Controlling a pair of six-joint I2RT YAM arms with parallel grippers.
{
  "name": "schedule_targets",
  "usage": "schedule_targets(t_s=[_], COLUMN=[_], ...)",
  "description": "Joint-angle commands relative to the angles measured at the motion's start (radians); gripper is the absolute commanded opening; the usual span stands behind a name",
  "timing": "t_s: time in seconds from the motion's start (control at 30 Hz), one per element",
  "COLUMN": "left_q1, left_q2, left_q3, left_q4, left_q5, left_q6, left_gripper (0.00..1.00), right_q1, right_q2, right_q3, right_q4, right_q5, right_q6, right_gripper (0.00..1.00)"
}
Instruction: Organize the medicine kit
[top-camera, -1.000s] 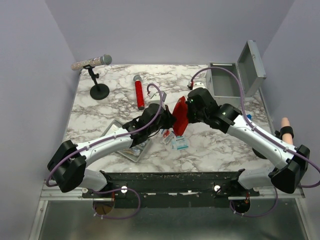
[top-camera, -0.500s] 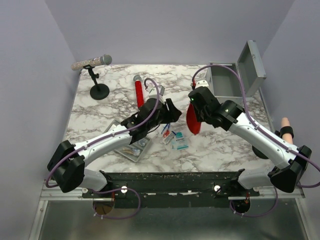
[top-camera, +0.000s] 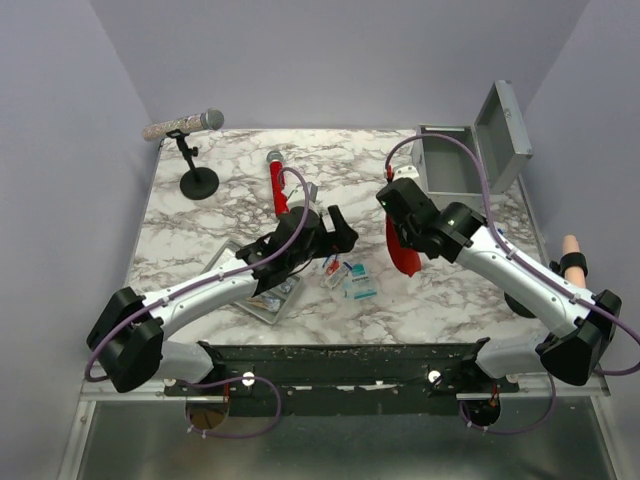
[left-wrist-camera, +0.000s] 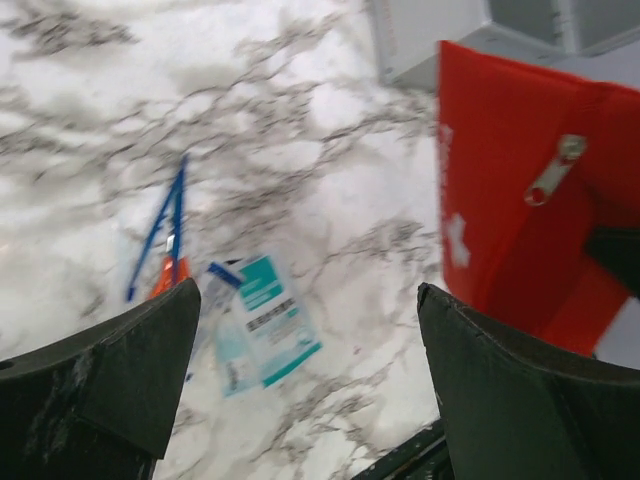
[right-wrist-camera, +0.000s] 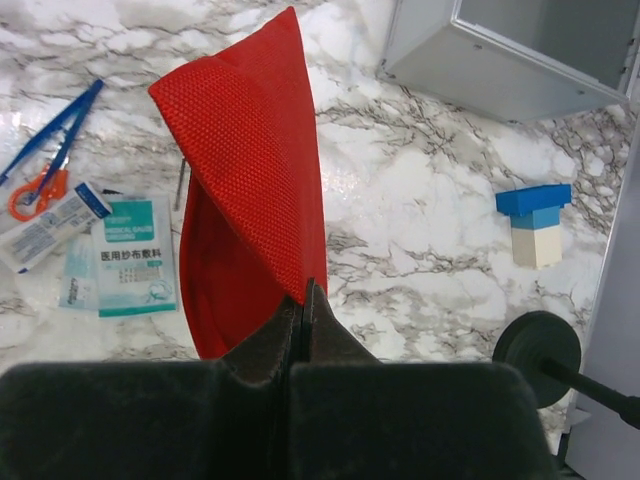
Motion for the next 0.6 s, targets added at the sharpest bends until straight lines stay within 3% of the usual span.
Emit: schedule_targets(t_s=[0.0, 0.1, 0.2, 0.3, 0.57], left_q1=[0.011, 0.012, 0.012, 0.013, 0.015], left_q2=[-0.001, 0.058, 0.062, 0.098, 0.377], left_q3=[-0.011, 0.023, -0.029, -0.031, 0.196], left_q4=[-0.245, -0.334, -0.241, -0.198, -0.325], left_q5=[-0.14, -0.156, -0.089, -0.095, -0.128], left_q6=[-0.024, 0.016, 0.042, 0.077, 0.229], left_gripper=[0.99, 0.99, 0.88, 0.85, 0.65], right_q1=[-0.004, -0.004, -0.004, -0.004, -0.004], right_q2=[-0.006, -0.02, -0.026, -0.034, -0.062], right_q3=[-0.052, -0.091, -0.108, -0.12, -0.155], right_q4=[-0.034, -0.006, 0.011, 0.017, 0.023], right_q5=[0.055, 0.035, 0.006, -0.004, -0.005], right_q6=[0.041, 0.062, 0.078, 0.09, 0.09], right_gripper=[0.01, 0.01, 0.01, 0.01, 0.01])
